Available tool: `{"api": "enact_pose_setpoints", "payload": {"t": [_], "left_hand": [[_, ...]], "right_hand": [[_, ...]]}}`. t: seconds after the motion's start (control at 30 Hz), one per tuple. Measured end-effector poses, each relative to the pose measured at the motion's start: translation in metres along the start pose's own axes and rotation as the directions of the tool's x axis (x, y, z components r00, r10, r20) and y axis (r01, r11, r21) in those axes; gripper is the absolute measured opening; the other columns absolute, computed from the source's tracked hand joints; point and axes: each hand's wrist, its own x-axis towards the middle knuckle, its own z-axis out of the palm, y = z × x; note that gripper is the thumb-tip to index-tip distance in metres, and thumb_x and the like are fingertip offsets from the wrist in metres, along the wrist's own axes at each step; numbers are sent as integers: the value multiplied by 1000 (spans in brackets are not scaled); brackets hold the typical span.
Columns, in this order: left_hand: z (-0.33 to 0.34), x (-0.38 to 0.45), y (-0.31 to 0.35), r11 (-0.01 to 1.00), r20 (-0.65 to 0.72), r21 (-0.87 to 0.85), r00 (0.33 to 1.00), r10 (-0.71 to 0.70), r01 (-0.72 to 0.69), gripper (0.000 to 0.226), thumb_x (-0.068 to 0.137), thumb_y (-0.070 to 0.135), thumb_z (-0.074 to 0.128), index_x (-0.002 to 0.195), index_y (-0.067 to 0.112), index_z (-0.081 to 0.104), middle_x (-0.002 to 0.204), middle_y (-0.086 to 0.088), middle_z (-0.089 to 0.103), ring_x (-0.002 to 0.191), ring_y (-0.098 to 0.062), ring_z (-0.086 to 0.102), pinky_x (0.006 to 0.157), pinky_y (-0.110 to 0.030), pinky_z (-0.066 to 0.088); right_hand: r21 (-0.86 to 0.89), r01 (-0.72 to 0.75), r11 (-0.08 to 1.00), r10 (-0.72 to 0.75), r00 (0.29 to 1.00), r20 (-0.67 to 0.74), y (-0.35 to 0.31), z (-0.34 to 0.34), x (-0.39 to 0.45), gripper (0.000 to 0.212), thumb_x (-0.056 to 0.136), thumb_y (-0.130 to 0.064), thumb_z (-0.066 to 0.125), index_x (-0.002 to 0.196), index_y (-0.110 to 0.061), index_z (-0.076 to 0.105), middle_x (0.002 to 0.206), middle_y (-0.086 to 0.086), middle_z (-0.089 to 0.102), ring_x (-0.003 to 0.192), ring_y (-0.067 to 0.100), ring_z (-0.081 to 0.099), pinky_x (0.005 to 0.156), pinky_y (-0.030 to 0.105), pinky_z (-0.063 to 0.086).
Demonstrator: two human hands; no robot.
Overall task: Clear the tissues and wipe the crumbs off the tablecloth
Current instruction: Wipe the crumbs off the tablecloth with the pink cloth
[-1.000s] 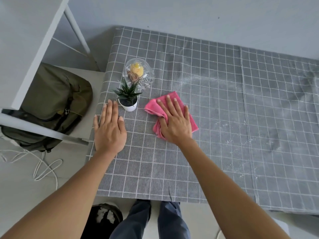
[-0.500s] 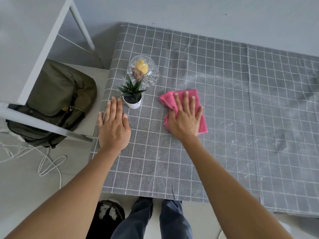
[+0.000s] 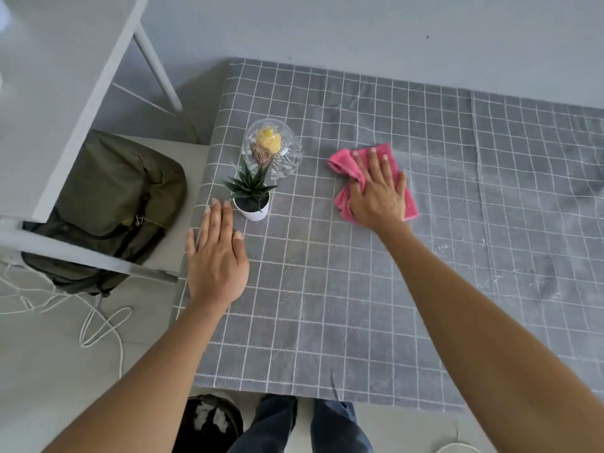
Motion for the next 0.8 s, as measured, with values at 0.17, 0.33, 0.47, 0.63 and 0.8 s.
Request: {"api": "enact_pose_setpoints", "payload": {"t": [0.17, 0.33, 0.47, 0.63, 0.8], "left_hand": [[0, 0, 0, 1000, 7, 17, 1000, -2, 2, 56, 99, 33, 13, 153, 19, 6, 160, 4, -1, 147, -9, -2, 120, -41, 4], [0, 0, 1, 1000, 13, 22, 1000, -7, 7, 55, 100, 32, 15, 152, 18, 7, 160, 3, 0, 147, -10, -1, 119, -42, 5], [-1, 1, 2, 1000, 16, 26, 1000, -3, 2, 55, 99, 32, 16, 152, 17, 9, 160, 3, 1, 147, -11, 0, 120, -42, 7], [-1, 1, 1, 1000, 24, 29, 1000, -10, 9, 56, 98, 34, 11, 152, 18, 8, 160, 4, 1, 147, -8, -2, 120, -41, 6], [0, 1, -1, 998, 4, 62, 1000, -10, 10, 55, 99, 32, 15, 153, 18, 10, 160, 3, 4, 147, -11, 3, 119, -42, 11]], "right_hand": [[-3, -15, 1000, 15, 1000, 4, -18, 7, -6, 56, 99, -45, 13, 150, -37, -7, 160, -2, -11, 146, 22, -14, 115, 52, -12], [-23, 213, 977, -212, 977, 35, -55, 22, -54, 58, 95, -49, 8, 150, -37, -9, 157, -5, -18, 143, 19, -21, 110, 46, -22], [-46, 283, 958, -281, 959, 47, -41, 21, -47, 56, 96, -49, 8, 149, -40, -7, 158, -8, -13, 145, 16, -15, 113, 43, -20], [-52, 166, 985, -166, 986, 7, -6, 4, -1, 55, 94, -49, 4, 144, -37, -13, 159, -4, -8, 146, 17, -12, 116, 47, -13], [-25, -25, 999, 25, 1000, -12, 18, -10, 27, 53, 100, -42, 15, 150, -39, -1, 161, -4, -4, 147, 18, -8, 117, 50, -9]]}}
